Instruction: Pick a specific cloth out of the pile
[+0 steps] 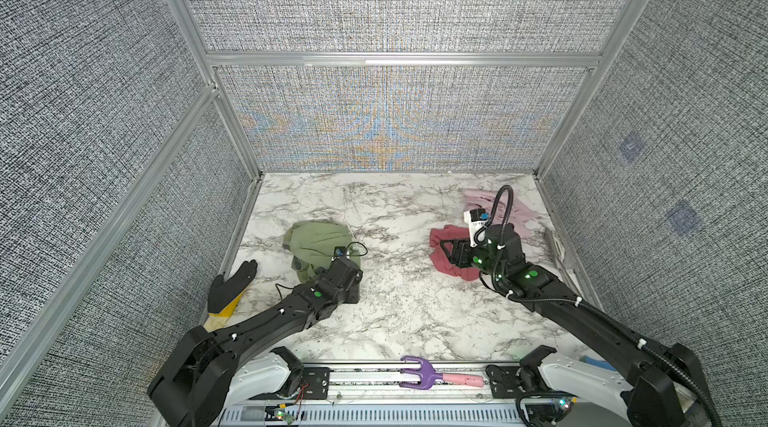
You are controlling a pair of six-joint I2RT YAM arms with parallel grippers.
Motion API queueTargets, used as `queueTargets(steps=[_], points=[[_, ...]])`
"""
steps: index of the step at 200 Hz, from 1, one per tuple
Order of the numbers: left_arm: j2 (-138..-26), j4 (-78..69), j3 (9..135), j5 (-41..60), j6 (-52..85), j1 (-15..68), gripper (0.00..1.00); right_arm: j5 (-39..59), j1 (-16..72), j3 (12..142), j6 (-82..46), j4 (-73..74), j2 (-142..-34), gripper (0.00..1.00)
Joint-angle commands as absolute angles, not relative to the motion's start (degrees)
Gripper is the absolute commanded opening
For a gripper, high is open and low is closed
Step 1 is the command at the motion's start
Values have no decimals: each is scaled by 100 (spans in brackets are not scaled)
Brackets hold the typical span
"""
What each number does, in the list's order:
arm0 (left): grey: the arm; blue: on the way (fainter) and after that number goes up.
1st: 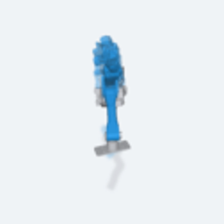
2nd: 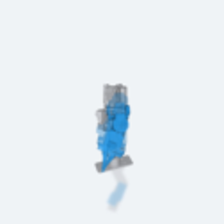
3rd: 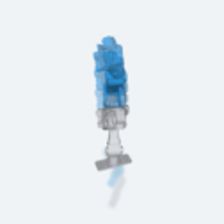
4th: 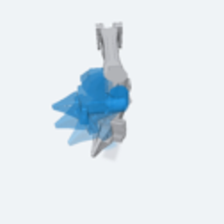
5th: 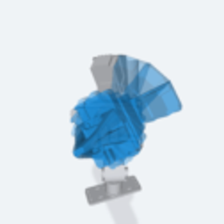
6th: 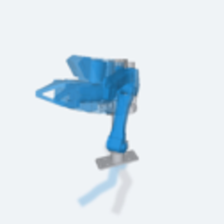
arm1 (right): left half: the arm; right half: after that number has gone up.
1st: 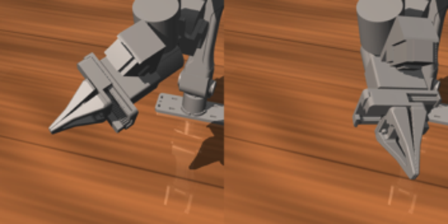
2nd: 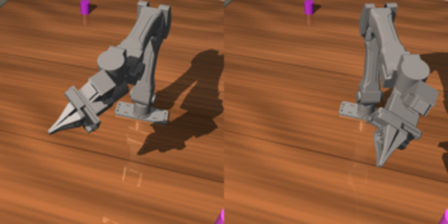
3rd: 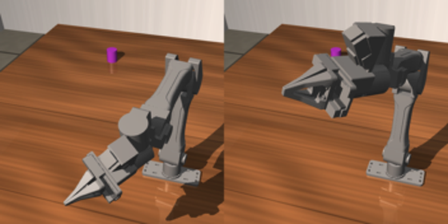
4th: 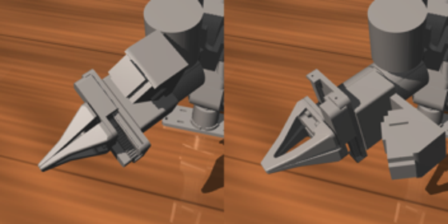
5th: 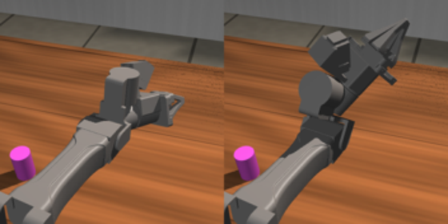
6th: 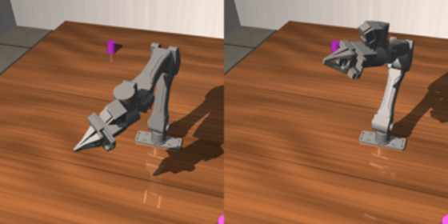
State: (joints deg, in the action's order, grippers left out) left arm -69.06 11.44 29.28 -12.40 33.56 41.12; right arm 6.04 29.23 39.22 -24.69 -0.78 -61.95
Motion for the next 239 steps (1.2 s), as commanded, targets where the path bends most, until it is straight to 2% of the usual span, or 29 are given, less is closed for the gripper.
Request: queueTargets(steps=[1,62,96,121,147,216,239], points=[[-7124,763,3005,-1229,3266,4122,55,598,2927,3911,-2457,-101,-6155,60],[-7813,495,3198,-1222,3059,4122,53,554,2927,3886,-2446,-61,-6170,60],[-8124,295,3196,-1304,3054,4122,48,553,2927,3885,-2421,-43,-6179,60],[-8359,666,3428,-1538,3287,4122,35,567,2925,3916,-2440,-97,-6170,59],[-8422,1015,3616,-1632,3289,4130,0,507,2927,3866,-2417,-125,-6066,60],[-6651,2653,4036,-1771,3768,4190,0,422,2927,3928,-2366,-202,-5911,60],[-6145,3088,4278,-1943,3508,4193,0,455,2927,4029,-2314,-234,-5951,60]])
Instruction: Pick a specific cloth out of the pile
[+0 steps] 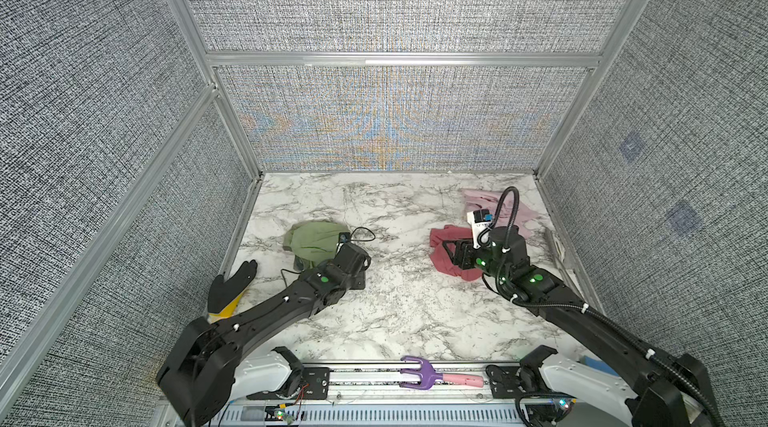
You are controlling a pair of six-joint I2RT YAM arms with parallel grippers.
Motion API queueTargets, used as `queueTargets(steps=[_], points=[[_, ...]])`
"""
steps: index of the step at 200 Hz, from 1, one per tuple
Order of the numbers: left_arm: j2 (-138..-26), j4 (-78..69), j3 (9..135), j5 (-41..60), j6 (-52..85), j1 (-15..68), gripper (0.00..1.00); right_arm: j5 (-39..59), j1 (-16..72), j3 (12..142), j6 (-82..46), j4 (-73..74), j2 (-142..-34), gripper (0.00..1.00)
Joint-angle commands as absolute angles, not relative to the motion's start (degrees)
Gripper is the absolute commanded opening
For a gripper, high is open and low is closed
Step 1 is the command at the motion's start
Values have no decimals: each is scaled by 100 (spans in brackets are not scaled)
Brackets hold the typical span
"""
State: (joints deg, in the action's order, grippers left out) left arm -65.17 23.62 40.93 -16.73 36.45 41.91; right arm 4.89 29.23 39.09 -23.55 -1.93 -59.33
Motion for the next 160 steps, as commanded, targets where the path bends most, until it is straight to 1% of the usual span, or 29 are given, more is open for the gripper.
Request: queueTargets(steps=[1,19,48,63,85,97,127,160], points=[[-6127,3100,4292,-1951,3494,4193,0,456,2927,4032,-2313,-236,-5951,60],[-5706,3365,4441,-2628,3760,4192,0,483,2927,4086,-2287,-260,-5968,60],[-5095,3125,4738,-3284,3421,4143,0,479,2927,4090,-2252,-290,-5941,60],[-5067,2966,5042,-3406,3089,4000,0,488,2927,4088,-2243,-299,-5953,60],[-5318,2789,5524,-3484,2556,3722,0,496,2927,4148,-2233,-338,-5950,60],[-5483,2635,5677,-3407,2341,3475,0,496,2926,4157,-2233,-343,-5926,60],[-5872,1900,5716,-2770,1991,2730,0,499,2927,4161,-2242,-364,-5893,60],[-6585,1065,5670,-2364,1809,2044,0,520,2926,4179,-2268,-378,-5918,60]])
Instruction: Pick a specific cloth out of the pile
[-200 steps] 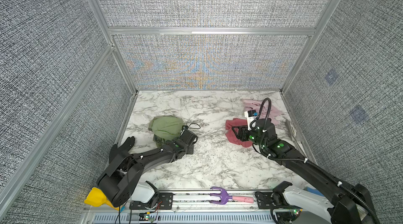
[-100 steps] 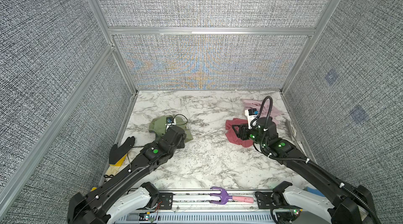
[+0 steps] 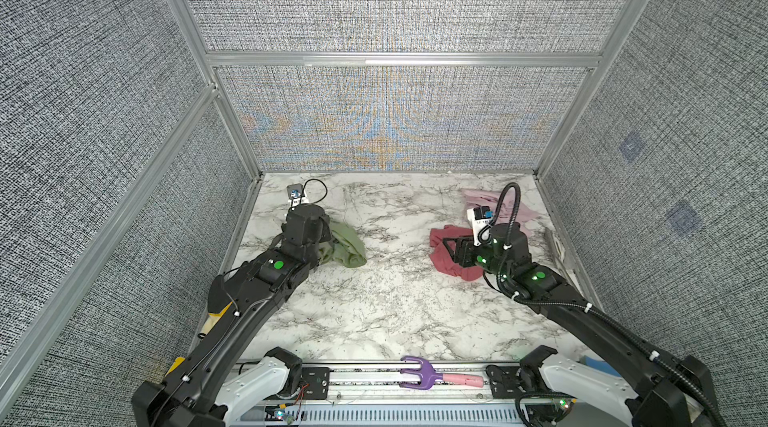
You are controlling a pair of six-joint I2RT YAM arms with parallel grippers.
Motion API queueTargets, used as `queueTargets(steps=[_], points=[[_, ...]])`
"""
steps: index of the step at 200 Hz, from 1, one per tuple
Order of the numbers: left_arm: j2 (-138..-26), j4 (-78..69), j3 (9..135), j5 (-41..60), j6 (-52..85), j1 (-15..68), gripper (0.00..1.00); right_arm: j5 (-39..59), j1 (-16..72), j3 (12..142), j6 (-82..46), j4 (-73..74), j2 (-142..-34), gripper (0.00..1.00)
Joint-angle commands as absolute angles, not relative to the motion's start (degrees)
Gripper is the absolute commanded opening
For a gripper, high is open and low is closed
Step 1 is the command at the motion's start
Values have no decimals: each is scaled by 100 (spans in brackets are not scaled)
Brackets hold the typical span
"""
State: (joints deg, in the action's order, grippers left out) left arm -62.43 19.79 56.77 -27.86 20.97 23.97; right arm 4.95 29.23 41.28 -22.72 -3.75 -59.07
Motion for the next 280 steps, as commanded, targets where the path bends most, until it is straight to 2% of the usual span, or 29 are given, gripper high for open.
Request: queueTargets(steps=[1,53,104,160,192,200,212,218,244,280], points=[[-6611,1038,5669,-2351,1805,2024,0,528,2926,4177,-2272,-378,-5916,60],[-8262,-61,5742,-1532,1941,1155,0,451,2927,4243,-2228,-412,-6065,60],[-9806,-448,6022,-914,2208,855,0,369,2918,4393,-2139,-458,-6349,60],[-10356,-604,5806,-731,2397,817,0,351,2918,4410,-2111,-420,-6457,60],[-10215,-532,5666,-659,2453,817,0,398,2917,4386,-2109,-439,-6412,60],[-10097,-454,5652,-647,2470,820,11,396,2917,4368,-2112,-448,-6367,60],[-9871,-225,5692,-613,2499,820,38,402,2917,4363,-2102,-482,-6301,60],[-9749,-122,5722,-624,2514,818,46,407,2913,4372,-2096,-513,-6259,60],[-9217,374,5819,-590,2498,817,56,406,2912,4299,-2082,-539,-6015,60],[-8311,865,5674,-284,2364,859,62,398,2909,4162,-2127,-616,-5690,60]])
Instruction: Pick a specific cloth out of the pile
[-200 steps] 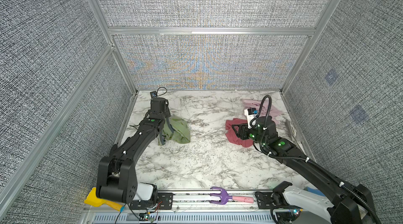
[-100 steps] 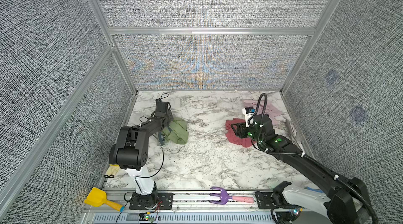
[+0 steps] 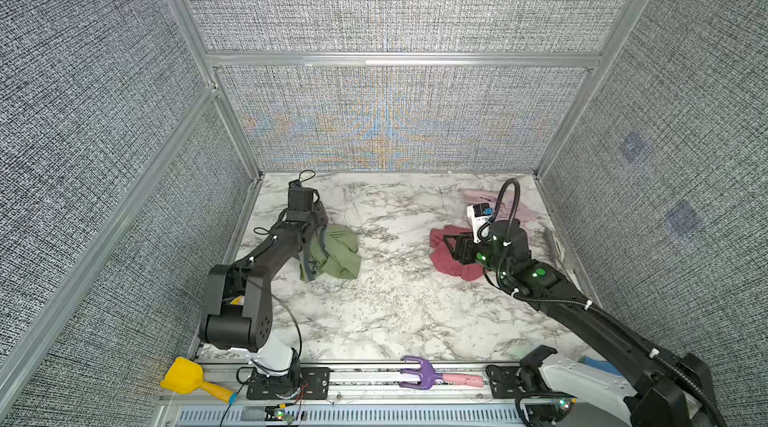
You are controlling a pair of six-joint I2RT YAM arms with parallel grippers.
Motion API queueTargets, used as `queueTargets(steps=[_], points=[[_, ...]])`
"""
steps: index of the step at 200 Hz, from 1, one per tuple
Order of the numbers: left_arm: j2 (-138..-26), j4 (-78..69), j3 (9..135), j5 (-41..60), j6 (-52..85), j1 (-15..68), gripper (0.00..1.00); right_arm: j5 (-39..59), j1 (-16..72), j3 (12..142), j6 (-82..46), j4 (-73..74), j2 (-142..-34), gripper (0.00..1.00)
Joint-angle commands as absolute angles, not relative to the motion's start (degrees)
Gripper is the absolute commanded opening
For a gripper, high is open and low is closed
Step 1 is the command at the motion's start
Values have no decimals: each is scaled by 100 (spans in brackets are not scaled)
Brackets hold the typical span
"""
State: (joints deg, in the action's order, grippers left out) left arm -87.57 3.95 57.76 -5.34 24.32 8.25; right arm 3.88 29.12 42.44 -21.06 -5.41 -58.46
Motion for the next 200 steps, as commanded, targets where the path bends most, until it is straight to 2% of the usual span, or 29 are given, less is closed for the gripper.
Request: queueTargets(steps=[1,31,58,82,102,138,200], points=[[-8282,867,5663,-278,2360,864,62,397,2909,4155,-2131,-616,-5675,60],[-7370,1254,5300,-586,2232,1315,64,358,2909,4020,-2173,-637,-5472,60],[-6842,1553,4909,-1242,2248,2436,63,348,2909,3940,-2206,-573,-5424,60],[-6647,1655,4469,-1385,2656,3365,57,409,2909,3920,-2267,-486,-5473,60],[-6680,1834,4255,-1646,2940,3902,55,484,2909,3953,-2276,-448,-5519,60],[-7184,1887,4006,-1802,3218,4363,54,525,2909,3974,-2273,-452,-5507,60],[-8007,1726,4022,-2268,3578,4410,55,442,2909,3880,-2268,-604,-5275,60]])
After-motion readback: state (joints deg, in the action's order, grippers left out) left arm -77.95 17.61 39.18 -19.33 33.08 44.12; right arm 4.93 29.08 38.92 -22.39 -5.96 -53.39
